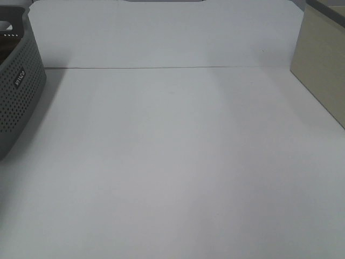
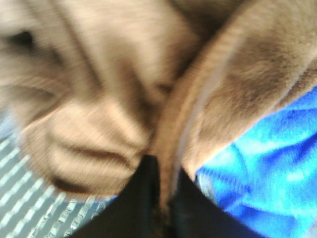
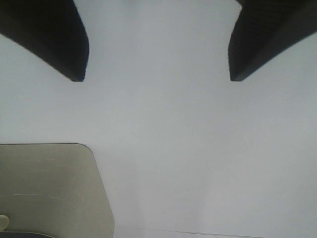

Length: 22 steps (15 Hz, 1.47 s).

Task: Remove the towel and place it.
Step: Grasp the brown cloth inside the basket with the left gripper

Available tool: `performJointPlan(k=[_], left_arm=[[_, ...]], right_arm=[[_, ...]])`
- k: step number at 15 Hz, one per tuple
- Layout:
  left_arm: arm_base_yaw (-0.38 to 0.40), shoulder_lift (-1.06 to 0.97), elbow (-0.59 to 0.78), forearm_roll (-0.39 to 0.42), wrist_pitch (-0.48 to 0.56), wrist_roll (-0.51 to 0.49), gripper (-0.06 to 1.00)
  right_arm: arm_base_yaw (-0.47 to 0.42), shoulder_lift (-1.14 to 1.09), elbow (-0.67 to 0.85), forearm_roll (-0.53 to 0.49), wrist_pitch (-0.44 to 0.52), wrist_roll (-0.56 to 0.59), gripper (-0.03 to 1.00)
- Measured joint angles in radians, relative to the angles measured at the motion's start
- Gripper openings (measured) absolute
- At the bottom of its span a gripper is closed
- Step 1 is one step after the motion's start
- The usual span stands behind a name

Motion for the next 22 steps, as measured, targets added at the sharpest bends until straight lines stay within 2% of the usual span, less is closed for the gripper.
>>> performJointPlan(k=[4, 7, 10, 14, 19, 22], left_arm=[[0.0, -0.008, -0.002, -0.006, 0.005, -0.048, 0.0], [-0.005, -0.061, -0.027, -0.007, 0.062, -0.112, 0.0], [-0.005, -0.184, -0.048, -0.038, 0.093, -0.215, 0.0], [-0.018, -0.34, -0.05, -0.085, 0.101, -0.23, 0.0], [-0.136, -0.496, -0.05, -0.093, 0.103, -0.235, 0.0], [-0.246, -0.58, -0.058, -0.083, 0.102, -0.241, 0.0]], right_arm=[[0.0, 0.0, 0.0, 0.0, 0.0, 0.0, 0.76], [0.0, 0.0, 0.0, 0.0, 0.0, 0.0, 0.76], [0.0, 0.0, 0.0, 0.0, 0.0, 0.0, 0.76], [0.0, 0.0, 0.0, 0.0, 0.0, 0.0, 0.76], [0.0, 0.0, 0.0, 0.0, 0.0, 0.0, 0.76], [0.0, 0.0, 0.0, 0.011, 0.0, 0.0, 0.76]])
